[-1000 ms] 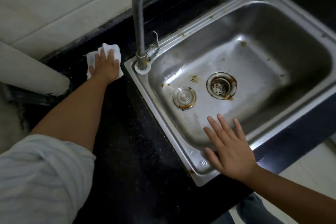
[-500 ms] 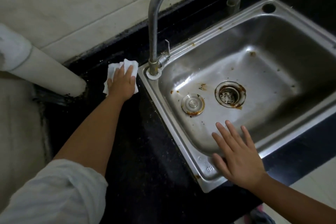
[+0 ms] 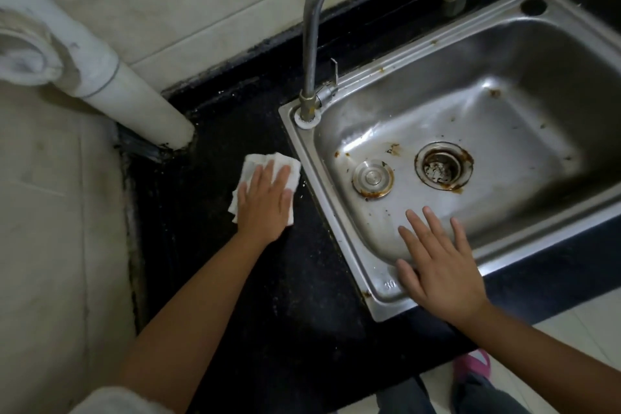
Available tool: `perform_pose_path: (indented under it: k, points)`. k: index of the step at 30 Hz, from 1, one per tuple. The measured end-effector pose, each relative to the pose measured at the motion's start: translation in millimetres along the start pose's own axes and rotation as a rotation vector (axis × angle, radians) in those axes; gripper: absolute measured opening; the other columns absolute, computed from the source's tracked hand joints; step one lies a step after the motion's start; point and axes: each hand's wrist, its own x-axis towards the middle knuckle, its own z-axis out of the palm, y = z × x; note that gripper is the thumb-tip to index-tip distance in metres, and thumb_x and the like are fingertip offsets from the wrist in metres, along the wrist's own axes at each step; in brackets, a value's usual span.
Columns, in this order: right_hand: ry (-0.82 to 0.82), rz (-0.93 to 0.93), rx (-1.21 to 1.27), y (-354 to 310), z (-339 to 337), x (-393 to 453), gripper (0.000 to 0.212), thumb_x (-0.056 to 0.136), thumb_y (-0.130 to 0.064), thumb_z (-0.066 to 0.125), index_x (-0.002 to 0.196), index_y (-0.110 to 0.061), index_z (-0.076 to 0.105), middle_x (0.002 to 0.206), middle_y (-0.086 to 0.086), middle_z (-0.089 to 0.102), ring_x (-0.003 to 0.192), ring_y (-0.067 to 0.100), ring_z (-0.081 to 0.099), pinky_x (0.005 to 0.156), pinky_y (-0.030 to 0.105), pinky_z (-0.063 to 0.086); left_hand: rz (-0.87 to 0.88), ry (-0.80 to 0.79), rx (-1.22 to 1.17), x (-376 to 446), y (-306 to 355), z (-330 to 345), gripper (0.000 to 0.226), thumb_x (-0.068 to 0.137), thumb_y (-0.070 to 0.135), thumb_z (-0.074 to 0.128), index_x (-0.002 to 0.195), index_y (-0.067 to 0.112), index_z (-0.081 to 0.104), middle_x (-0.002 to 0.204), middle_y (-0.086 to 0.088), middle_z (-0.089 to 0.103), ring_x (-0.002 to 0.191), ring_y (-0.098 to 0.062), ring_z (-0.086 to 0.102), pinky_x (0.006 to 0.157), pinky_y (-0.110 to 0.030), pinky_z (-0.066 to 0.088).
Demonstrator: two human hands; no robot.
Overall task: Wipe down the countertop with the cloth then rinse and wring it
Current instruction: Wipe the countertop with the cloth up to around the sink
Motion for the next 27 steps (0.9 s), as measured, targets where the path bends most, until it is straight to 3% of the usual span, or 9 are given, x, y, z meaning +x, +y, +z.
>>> perform_pose_path:
  k: [4,7,13,17,22,25,27]
  points:
    - [0.026,-0.015,-0.008,0,3,1,0.065,0.096,-0.042,0.01,0.113,-0.005,0.061,0.126,0.018,0.058,0.126,0.029,0.034,0.11,0.045,0.009,-0.128,0.086,-0.094,69,-15,-22,0.049,0.1,0.028,0.021,0.147,0.023,0.011,0.157,-0.006,0.001,0.144,-0.025,0.001,0.114,-0.046,0.007]
    - [0.037,-0.034,-0.024,2,6,2,0.054,0.096,-0.041,0.011,0.118,-0.01,0.049,0.128,0.016,0.056,0.127,0.028,0.033,0.109,0.046,0.011,-0.137,0.06,-0.082,111,-24,-35,0.048,0.1,0.03,0.02,0.147,0.024,0.01,0.157,-0.006,-0.001,0.144,-0.024,-0.001,0.114,-0.047,0.007]
    - [0.038,-0.036,-0.05,4,10,2,0.054,0.096,-0.042,0.012,0.118,-0.01,0.05,0.13,0.016,0.055,0.128,0.027,0.033,0.109,0.046,0.012,-0.102,0.056,-0.032,143,-38,-44,0.049,0.101,0.03,0.019,0.148,0.021,0.01,0.157,-0.009,-0.001,0.143,-0.031,-0.001,0.116,-0.044,0.006]
    - [0.04,-0.039,-0.046,2,9,3,0.052,0.096,-0.042,0.011,0.119,-0.011,0.045,0.129,0.016,0.055,0.128,0.027,0.033,0.109,0.045,0.012,-0.019,0.041,-0.044,124,-44,-39,0.048,0.101,0.025,0.024,0.147,0.019,0.012,0.157,-0.009,0.002,0.144,-0.027,0.004,0.115,-0.044,0.01]
    - [0.057,-0.038,-0.003,2,5,3,0.054,0.096,-0.042,0.01,0.117,-0.009,0.047,0.128,0.018,0.057,0.127,0.028,0.033,0.109,0.044,0.013,0.122,0.014,-0.022,48,-25,-18,0.047,0.101,0.028,0.021,0.146,0.023,0.015,0.157,-0.005,0.004,0.145,-0.022,-0.001,0.114,-0.04,0.004]
    - [0.056,-0.029,0.0,0,5,2,0.061,0.096,-0.04,0.014,0.113,-0.004,0.06,0.125,0.019,0.058,0.126,0.03,0.033,0.106,0.047,0.017,0.102,-0.03,-0.017,6,1,-1,0.061,0.088,0.041,0.007,0.146,0.028,0.011,0.157,-0.001,0.001,0.145,-0.019,-0.002,0.113,-0.039,0.003]
    - [0.063,-0.031,-0.018,-1,4,2,0.054,0.091,-0.036,0.026,0.112,-0.003,0.063,0.125,0.019,0.059,0.126,0.031,0.035,0.106,0.047,0.015,0.042,-0.031,-0.016,-20,18,11,0.056,0.092,0.041,0.008,0.147,0.029,0.007,0.157,0.001,0.0,0.145,-0.018,-0.004,0.114,-0.04,0.003]
